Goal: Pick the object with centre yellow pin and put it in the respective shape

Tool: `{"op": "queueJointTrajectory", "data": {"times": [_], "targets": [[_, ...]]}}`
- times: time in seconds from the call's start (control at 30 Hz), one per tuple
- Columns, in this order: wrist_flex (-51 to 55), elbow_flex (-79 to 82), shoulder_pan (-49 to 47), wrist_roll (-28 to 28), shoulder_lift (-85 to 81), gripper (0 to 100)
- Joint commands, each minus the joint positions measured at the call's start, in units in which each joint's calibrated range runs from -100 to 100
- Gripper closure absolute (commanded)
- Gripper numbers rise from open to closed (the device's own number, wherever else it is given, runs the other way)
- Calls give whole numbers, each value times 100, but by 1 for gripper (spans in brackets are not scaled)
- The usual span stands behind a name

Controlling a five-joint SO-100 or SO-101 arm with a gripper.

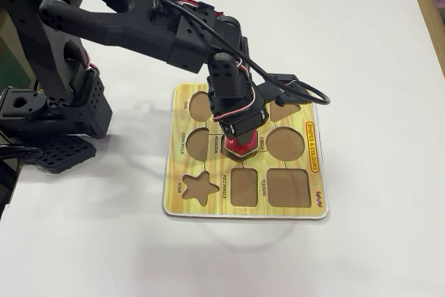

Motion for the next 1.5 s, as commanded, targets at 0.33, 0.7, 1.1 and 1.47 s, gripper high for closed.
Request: {"op": "queueJointTrajectory", "data": {"times": [0.33, 0.7, 1.1, 1.47], "targets": [[-69, -99, -46, -25, -174, 87], [-69, 459, -65, -773, -1856, 87], [-69, 1996, -65, -1573, -4166, 87], [-69, 3975, -65, -2060, -6743, 87]]}}
